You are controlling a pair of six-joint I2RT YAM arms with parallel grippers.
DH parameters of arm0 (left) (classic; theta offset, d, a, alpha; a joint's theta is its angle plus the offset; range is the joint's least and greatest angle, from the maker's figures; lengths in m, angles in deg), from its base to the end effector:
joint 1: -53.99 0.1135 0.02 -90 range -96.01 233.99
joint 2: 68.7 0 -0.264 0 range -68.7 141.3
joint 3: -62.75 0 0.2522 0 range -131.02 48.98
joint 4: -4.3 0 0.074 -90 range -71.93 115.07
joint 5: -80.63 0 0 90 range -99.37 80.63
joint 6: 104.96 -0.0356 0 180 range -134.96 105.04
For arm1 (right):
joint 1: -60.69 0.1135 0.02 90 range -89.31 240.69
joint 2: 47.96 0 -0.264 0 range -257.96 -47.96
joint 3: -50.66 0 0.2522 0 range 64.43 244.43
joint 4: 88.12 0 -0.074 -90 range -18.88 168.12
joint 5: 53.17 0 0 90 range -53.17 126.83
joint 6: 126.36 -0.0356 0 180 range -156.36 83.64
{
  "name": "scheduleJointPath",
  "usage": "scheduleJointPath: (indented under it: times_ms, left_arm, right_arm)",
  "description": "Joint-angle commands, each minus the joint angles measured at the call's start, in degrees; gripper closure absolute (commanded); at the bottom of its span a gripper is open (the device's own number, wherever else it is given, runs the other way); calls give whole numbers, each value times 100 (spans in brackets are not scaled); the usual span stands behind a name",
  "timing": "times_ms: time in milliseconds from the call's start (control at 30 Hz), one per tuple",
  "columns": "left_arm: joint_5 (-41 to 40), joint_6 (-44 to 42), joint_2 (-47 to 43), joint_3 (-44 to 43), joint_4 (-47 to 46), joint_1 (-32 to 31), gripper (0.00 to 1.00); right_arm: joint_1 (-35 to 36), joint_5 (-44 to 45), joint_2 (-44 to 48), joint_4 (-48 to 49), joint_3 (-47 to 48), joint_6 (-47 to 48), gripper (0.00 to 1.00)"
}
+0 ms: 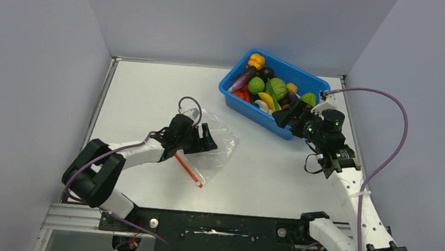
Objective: Place the food in the zip-top bag and seal the zipper
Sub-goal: Move the zipper food storage bag to the center of the board.
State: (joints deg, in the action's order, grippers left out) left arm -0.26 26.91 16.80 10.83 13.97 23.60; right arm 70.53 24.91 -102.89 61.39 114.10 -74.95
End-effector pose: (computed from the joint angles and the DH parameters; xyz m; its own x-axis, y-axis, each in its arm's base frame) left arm 0.2464 -0.1510 0.1624 -0.8399 -0.2714 -0.4700 0.0516 0.8222 -0.5669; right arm 0.2142 0.0446 0.3262 -0.5103 0.5309 -0.6766 -0.0482 0.7678 0.6388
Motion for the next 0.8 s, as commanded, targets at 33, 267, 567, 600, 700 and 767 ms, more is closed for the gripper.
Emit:
scheduleJointPath:
  times_ms: [33, 267, 567, 600, 700, 767]
  left_arm:
    - [765, 766, 434, -319, -1686, -362, 25]
    - [1128, 849, 90, -450, -1765, -236, 25]
    - [387, -240, -1593, -844, -12, 68, 25]
    - [219, -370, -1815, -892, 211, 99, 25]
    - [-327, -654, -2547, -977, 774, 230, 24]
    - [-750, -791, -3010, -1041, 1107, 293, 24]
  right_arm:
    - [47, -195, 339, 261, -115, 12, 2]
    - [242, -147, 389, 160, -342, -122, 2]
    - [1698, 1152, -237, -38, 87, 5, 6]
    - [2024, 1348, -343, -18, 125, -9, 6]
    - [2583, 1632, -826, 50, 288, -56, 9]
    - [2951, 1794, -1157, 33, 488, 7, 12]
